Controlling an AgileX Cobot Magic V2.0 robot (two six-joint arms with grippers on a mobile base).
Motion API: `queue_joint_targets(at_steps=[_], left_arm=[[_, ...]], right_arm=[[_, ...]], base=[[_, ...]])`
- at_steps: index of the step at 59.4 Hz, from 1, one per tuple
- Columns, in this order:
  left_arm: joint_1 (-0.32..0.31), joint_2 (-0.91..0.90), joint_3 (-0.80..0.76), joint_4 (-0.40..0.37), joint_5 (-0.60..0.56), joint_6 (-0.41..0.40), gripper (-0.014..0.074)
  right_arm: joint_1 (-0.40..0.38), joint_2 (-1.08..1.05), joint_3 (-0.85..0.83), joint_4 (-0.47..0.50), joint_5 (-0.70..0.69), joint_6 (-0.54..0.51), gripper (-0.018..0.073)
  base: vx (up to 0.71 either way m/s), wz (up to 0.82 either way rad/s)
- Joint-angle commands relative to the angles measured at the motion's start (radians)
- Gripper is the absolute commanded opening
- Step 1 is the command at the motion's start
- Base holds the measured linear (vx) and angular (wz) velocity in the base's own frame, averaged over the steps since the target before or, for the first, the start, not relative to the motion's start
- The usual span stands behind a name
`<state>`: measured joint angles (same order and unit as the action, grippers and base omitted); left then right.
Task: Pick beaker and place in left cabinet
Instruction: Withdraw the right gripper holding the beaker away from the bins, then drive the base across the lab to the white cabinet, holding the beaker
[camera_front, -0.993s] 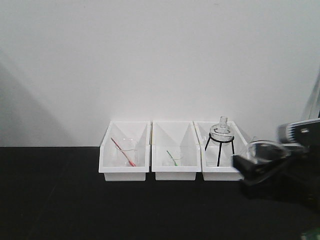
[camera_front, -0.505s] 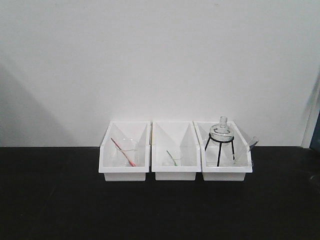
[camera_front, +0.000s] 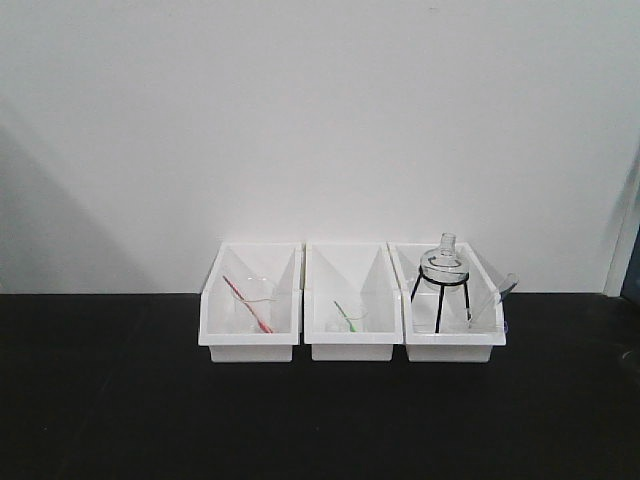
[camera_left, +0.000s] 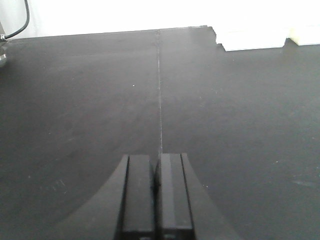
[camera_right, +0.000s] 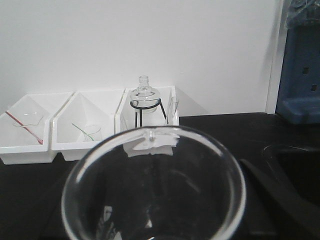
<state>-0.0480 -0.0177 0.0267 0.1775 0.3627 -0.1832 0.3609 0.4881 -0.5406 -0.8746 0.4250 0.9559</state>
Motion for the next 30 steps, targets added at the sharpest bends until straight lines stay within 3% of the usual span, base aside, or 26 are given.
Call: queue_joint_targets(at_steps=[1, 30], left_arm=[[-0.005, -0.01, -0.015, 0.003, -0.075, -0.004, 0.0004], [-0.005, -0.01, -0.015, 0.003, -0.075, -0.004, 0.0004]], right_arm=[[-0.003, 0.007, -0.029, -0.044, -0.048, -0.011, -0.0003], [-0.003, 0.007, -0.029, -0.044, -0.048, -0.011, -0.0003]], base=[[0.0, 0.02], [-0.02, 0.09]])
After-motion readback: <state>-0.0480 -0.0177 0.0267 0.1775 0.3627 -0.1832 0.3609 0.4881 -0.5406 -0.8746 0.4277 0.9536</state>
